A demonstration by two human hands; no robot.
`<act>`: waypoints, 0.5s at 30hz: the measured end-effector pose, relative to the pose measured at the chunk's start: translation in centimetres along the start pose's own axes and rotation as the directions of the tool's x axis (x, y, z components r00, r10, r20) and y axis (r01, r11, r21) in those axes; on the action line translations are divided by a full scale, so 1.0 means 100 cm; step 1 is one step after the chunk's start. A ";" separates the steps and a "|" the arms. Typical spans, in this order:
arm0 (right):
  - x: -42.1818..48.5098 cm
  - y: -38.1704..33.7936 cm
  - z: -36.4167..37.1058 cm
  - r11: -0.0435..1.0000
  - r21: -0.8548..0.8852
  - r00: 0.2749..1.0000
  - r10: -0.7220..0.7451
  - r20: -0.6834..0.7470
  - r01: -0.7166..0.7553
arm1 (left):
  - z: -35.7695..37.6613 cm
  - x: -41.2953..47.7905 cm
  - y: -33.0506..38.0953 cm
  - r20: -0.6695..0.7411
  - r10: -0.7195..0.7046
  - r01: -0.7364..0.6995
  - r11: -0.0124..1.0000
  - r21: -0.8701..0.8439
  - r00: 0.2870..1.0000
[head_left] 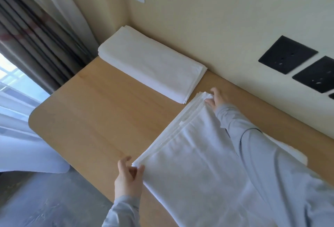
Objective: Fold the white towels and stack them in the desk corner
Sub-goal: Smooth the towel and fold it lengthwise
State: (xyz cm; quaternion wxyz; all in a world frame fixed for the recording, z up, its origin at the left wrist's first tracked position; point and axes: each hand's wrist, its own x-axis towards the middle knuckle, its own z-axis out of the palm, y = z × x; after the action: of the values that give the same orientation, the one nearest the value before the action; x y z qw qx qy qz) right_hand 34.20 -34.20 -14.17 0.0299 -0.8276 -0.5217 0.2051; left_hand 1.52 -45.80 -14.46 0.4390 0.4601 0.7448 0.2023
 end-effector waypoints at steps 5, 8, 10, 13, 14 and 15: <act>-0.025 -0.010 -0.006 0.783 -0.288 0.717 -0.621 -0.316 0.552 | 0.019 0.003 0.027 -0.050 0.564 -0.517 0.786 0.338 0.824; -0.037 -0.021 0.007 0.600 -0.365 0.590 -0.793 -0.153 0.711 | 0.040 0.008 0.042 0.102 0.537 -0.524 0.735 0.431 0.837; -0.032 -0.024 0.015 0.593 -0.365 0.592 -0.796 -0.130 0.718 | 0.048 0.013 0.043 0.139 0.489 -0.492 0.733 0.470 0.861; -0.020 -0.031 0.020 0.577 -0.422 0.585 -0.801 -0.126 0.700 | 0.046 0.021 0.035 0.113 0.490 -0.483 0.746 0.459 0.864; -0.016 -0.033 0.021 0.550 -0.449 0.564 -0.817 -0.117 0.704 | 0.045 0.023 0.032 0.101 0.515 -0.501 0.739 0.451 0.851; -0.014 -0.034 0.022 0.523 -0.466 0.542 -0.834 -0.105 0.714 | 0.044 0.026 0.030 0.091 0.545 -0.524 0.727 0.444 0.833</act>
State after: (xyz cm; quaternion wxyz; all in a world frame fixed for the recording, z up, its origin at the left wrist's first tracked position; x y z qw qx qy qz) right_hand 29.97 -34.29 -14.84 0.0465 -0.5132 -0.8543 -0.0676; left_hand 6.25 -42.56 -15.93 0.2258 0.7390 0.6163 0.1517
